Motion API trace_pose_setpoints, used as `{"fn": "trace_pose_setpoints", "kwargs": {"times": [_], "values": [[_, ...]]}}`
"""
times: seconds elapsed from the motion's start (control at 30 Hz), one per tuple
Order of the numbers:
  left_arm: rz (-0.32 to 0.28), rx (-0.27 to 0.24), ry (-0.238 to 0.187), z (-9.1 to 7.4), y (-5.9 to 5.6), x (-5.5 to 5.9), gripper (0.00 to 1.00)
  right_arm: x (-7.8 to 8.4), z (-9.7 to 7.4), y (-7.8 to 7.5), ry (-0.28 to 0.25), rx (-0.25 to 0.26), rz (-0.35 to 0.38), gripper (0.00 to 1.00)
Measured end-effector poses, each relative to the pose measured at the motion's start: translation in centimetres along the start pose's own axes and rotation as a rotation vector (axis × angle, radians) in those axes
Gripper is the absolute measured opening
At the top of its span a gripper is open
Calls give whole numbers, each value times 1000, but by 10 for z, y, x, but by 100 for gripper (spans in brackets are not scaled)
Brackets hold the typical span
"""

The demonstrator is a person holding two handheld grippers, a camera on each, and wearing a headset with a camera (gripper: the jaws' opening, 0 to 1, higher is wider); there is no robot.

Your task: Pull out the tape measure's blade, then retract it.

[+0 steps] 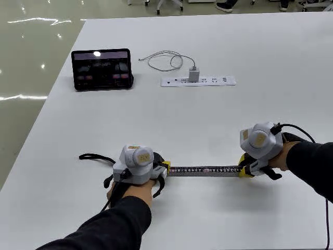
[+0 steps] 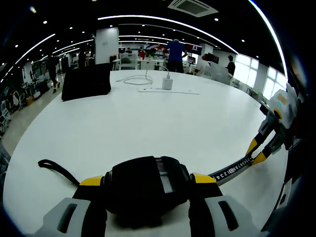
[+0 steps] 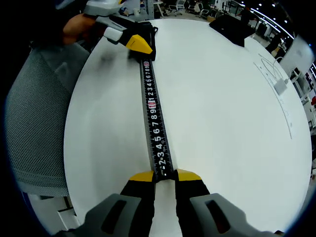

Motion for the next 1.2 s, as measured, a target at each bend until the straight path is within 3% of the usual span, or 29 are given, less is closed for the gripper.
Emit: {"fn": "trace_pose_setpoints", "kwargs": {"times": [0.53,1.2], "values": [[-3,6,8,0,0,0,63,-10,5,3,-10,6,10,11],[-1,17,18,1,0,-1,63,-35,15,11,-55,2,11,11]]}}
Point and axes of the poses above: the centre of the closed fingertips' face, and the gripper's own axes: z roughly forward along the fingers, y roughly to its left, x roughly out of its underside, the point moved 7 cm from there along -z, roughly backward along the fingers, and after that the axes turned 1 degree about -x, right-handed, at the moved point
